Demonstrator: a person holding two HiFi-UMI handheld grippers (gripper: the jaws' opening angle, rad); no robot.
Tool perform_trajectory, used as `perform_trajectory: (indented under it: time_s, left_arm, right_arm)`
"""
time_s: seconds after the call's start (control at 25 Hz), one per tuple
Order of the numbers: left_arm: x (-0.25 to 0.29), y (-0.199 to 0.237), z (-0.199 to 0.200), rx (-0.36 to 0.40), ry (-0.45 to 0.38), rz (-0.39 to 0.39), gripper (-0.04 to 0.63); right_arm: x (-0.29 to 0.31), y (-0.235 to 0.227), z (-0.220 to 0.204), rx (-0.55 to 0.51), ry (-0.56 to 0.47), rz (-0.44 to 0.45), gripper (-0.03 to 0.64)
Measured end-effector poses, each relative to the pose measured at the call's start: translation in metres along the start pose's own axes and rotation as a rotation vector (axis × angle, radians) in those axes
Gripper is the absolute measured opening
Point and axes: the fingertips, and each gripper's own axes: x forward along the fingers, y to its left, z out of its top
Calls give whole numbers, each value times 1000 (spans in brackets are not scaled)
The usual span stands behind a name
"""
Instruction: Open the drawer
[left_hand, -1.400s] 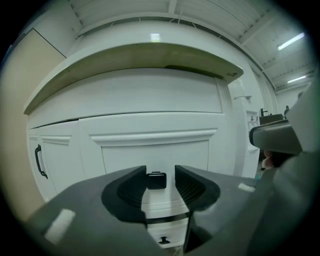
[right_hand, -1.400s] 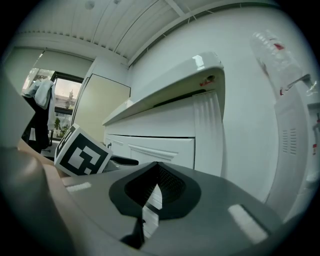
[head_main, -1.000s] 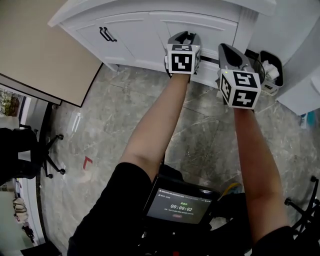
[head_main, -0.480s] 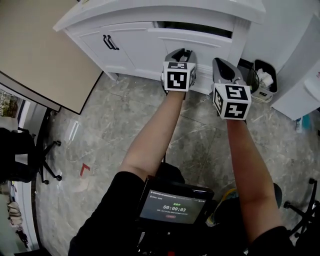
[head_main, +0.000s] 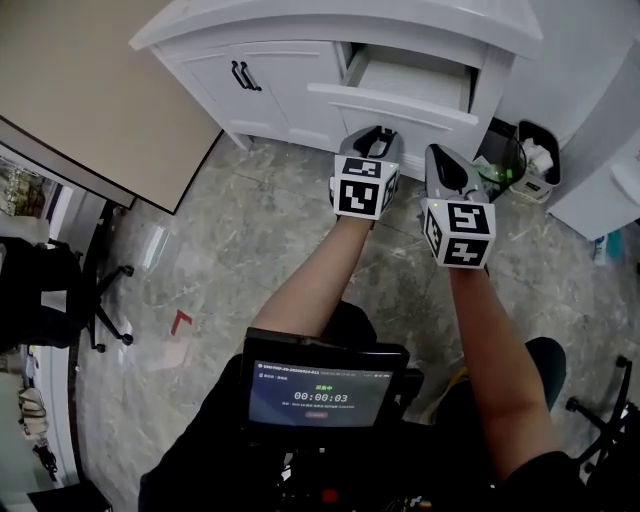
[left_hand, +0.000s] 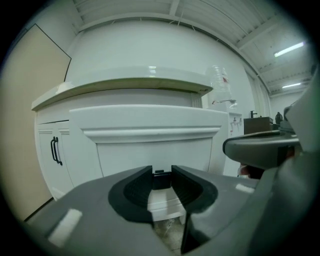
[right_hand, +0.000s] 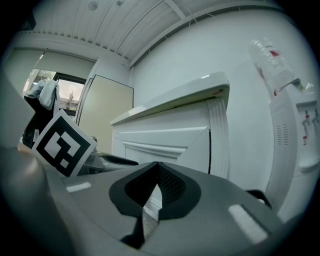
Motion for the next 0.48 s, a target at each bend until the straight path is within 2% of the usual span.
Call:
perform_trajectory:
  time_s: [0.2, 0.48]
  left_arm:
    - [-8, -1, -1, -27, 15, 3, 124]
    - [-9, 0, 0, -66, -9, 42, 127]
  right_arm:
    - [-7, 5, -3, 15, 39, 9, 23]
    - [-1, -1, 0, 33, 45, 37, 23]
